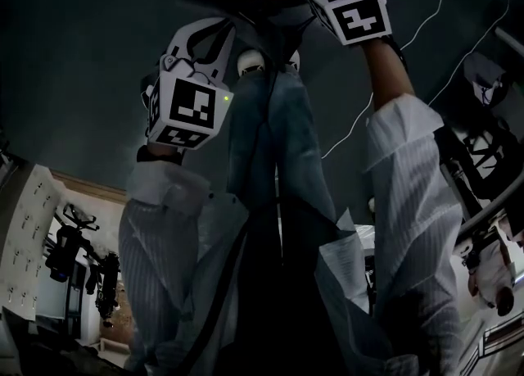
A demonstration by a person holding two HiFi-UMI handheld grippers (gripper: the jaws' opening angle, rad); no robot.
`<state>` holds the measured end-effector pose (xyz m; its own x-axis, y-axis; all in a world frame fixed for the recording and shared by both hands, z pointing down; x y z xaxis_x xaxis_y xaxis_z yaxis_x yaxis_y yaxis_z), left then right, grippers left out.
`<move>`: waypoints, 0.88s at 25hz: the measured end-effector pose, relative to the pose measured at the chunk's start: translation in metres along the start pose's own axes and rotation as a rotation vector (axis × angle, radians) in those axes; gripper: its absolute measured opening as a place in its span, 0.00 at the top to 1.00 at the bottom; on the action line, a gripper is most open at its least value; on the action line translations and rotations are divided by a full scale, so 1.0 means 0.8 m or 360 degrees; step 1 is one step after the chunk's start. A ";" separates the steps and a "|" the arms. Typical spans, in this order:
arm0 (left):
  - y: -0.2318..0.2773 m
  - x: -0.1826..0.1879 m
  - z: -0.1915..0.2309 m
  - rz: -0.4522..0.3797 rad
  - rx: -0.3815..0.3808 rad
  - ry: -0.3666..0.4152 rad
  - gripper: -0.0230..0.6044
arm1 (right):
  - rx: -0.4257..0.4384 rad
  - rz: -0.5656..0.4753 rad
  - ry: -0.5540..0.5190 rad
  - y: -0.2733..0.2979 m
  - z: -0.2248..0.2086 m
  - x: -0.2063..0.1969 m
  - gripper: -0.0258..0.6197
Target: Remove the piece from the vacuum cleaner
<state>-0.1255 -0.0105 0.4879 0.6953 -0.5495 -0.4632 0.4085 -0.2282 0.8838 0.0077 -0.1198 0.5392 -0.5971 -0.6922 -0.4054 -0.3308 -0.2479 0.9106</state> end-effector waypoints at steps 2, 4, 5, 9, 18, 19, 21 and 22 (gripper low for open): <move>0.008 -0.001 0.003 0.0041 0.0001 0.0083 0.96 | 0.0007 0.0017 -0.0009 0.002 -0.002 -0.001 0.72; 0.015 -0.006 0.004 0.0108 -0.0032 0.0197 0.93 | 0.0024 0.0024 -0.0012 0.002 0.000 0.001 0.72; 0.019 -0.009 0.004 0.0152 -0.0052 0.0263 0.87 | 0.0034 0.0029 -0.0013 0.003 0.001 0.002 0.72; 0.046 -0.028 0.008 0.0345 -0.0119 0.0558 0.80 | 0.0078 0.0028 0.0008 0.006 0.002 0.003 0.72; 0.112 -0.069 0.008 0.0678 -0.0013 0.1366 0.66 | 0.0142 -0.0029 0.0039 0.000 -0.001 0.002 0.72; 0.120 -0.073 0.006 0.0714 -0.0035 0.1409 0.66 | 0.0149 -0.0037 0.0045 0.000 -0.002 0.001 0.72; 0.133 -0.082 0.002 0.0768 -0.0085 0.1469 0.66 | 0.0158 -0.0050 0.0057 0.000 -0.004 0.000 0.71; 0.139 -0.084 0.000 0.0781 -0.0093 0.1490 0.66 | 0.0162 -0.0055 0.0063 0.000 -0.006 -0.001 0.71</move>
<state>-0.1270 0.0013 0.6173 0.9603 0.2733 0.0560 -0.0305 -0.0966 0.9949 0.0117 -0.1222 0.5401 -0.5555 -0.7111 -0.4311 -0.4244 -0.2034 0.8823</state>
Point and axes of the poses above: the fingertips, and each gripper's own axes: y forward along the fingers, z to its left, x out of its top, the point moved 3 cm from there along -y, backward along the fingers, and after that the axes turned 11 degrees about z, right-handed, at the moved point
